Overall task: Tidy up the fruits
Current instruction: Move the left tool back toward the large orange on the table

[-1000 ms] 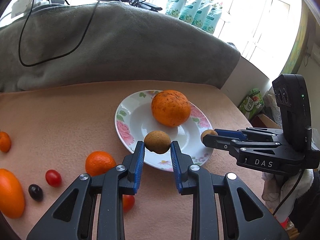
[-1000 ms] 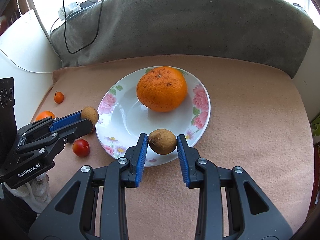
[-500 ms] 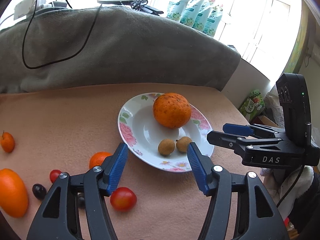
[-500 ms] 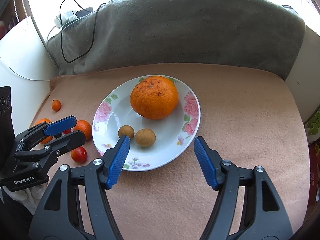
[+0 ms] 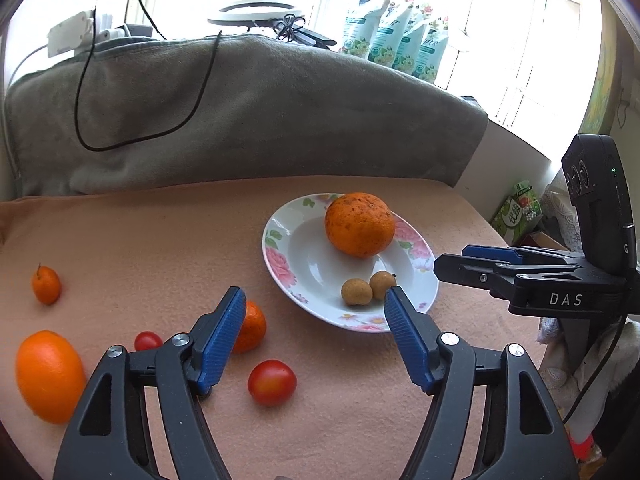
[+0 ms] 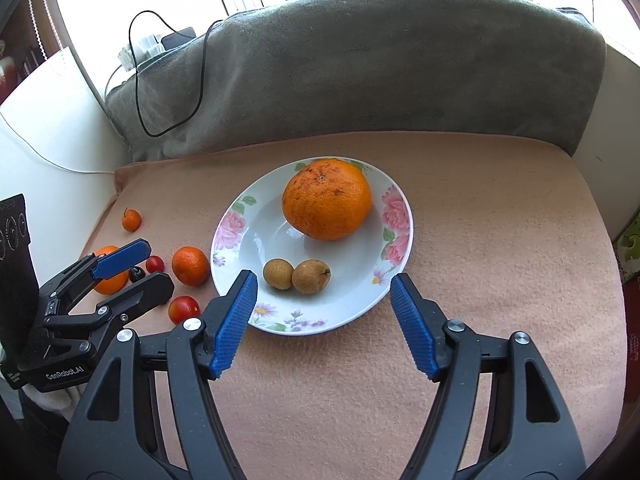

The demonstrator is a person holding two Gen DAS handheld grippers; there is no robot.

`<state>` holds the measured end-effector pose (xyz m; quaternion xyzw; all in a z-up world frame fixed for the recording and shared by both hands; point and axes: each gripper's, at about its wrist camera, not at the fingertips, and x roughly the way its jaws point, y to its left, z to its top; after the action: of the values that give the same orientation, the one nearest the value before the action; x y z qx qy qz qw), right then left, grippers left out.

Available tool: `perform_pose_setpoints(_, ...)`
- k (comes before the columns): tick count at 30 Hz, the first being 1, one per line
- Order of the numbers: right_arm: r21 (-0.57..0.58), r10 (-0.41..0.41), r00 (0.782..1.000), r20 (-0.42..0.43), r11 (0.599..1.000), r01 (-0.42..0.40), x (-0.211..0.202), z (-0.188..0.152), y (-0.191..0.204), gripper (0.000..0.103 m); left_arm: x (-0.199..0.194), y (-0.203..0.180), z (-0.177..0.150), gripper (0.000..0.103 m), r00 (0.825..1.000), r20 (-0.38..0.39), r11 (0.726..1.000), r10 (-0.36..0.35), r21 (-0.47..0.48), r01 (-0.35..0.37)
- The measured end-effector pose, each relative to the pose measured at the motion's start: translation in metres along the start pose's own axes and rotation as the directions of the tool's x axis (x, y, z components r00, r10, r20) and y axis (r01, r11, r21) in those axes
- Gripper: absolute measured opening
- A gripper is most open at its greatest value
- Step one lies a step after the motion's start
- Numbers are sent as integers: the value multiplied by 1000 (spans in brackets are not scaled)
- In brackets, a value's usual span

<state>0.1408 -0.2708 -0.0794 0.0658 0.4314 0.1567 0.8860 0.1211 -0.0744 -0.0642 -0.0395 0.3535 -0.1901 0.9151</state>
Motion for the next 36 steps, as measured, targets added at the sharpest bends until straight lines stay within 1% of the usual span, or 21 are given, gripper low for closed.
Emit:
perform_pose_setpoints(8, -2, 43, 999, 13, 999, -43, -9, -2, 13, 72, -26, 19, -9, 72, 999, 24, 999, 37, -19, -37)
perform_pose_setpoints(17, -11, 101, 995, 16, 995, -101, -13, -3, 28, 72, -60, 50, -31, 72, 994, 31, 993, 101, -65, -99)
perform_pose_setpoints(27, -36, 166, 986, -12, 985, -166, -7, -9, 49, 72, -81, 84, -59, 72, 985, 2, 975, 175, -142, -172)
perform_pose_setpoints(36, -60, 217, 976, -35, 974, -218, 2, -10, 73, 72, -95, 110, -74, 72, 977, -2, 956, 212, -207, -208)
